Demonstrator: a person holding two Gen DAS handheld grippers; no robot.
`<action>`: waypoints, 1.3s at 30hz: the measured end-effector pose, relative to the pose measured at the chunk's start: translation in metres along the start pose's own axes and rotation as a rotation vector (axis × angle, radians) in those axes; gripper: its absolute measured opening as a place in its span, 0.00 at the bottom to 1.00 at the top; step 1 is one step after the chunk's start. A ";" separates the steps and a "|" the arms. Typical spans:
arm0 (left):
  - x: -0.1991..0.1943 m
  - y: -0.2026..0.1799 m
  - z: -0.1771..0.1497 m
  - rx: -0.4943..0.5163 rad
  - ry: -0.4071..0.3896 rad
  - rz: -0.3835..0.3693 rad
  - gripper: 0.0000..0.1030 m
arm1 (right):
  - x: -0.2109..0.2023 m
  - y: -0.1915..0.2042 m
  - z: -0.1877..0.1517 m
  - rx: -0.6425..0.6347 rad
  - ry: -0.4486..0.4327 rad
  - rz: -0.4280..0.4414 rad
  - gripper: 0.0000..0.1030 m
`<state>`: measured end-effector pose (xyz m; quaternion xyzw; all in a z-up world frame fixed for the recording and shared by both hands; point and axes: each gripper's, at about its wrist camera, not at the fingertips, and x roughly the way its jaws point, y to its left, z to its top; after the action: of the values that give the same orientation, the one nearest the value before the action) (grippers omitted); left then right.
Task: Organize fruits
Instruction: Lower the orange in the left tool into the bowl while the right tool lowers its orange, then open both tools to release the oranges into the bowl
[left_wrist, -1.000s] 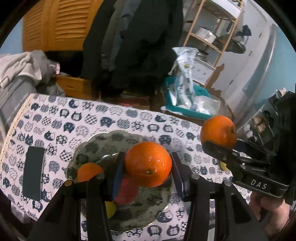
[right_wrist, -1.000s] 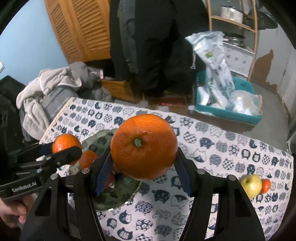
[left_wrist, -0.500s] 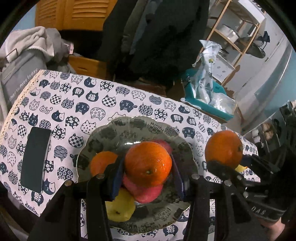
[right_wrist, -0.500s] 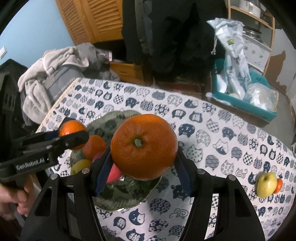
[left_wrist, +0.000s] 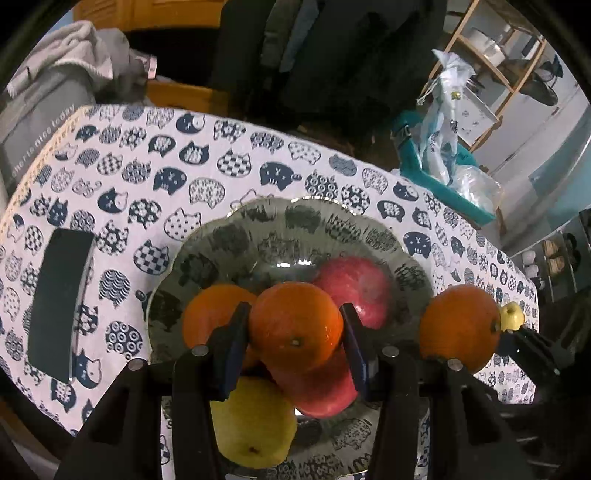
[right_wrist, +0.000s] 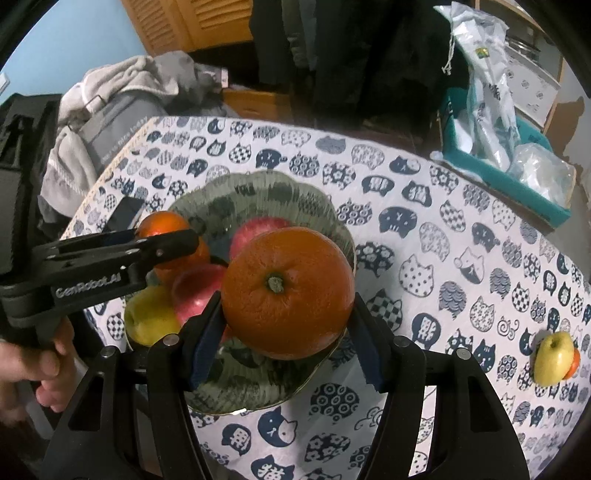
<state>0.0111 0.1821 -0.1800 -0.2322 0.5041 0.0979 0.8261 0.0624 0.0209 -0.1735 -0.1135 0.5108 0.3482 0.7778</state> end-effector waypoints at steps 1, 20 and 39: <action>0.002 0.000 0.000 -0.005 0.007 -0.002 0.47 | 0.002 0.000 -0.001 0.000 0.003 0.000 0.63; -0.012 0.004 -0.012 0.015 0.025 0.038 0.61 | 0.026 0.002 -0.008 -0.005 0.060 0.034 0.63; -0.044 -0.024 -0.016 0.099 -0.028 0.024 0.61 | -0.036 -0.025 0.006 0.072 -0.101 -0.007 0.63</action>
<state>-0.0129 0.1569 -0.1405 -0.1837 0.4995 0.0861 0.8422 0.0746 -0.0100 -0.1439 -0.0698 0.4828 0.3321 0.8073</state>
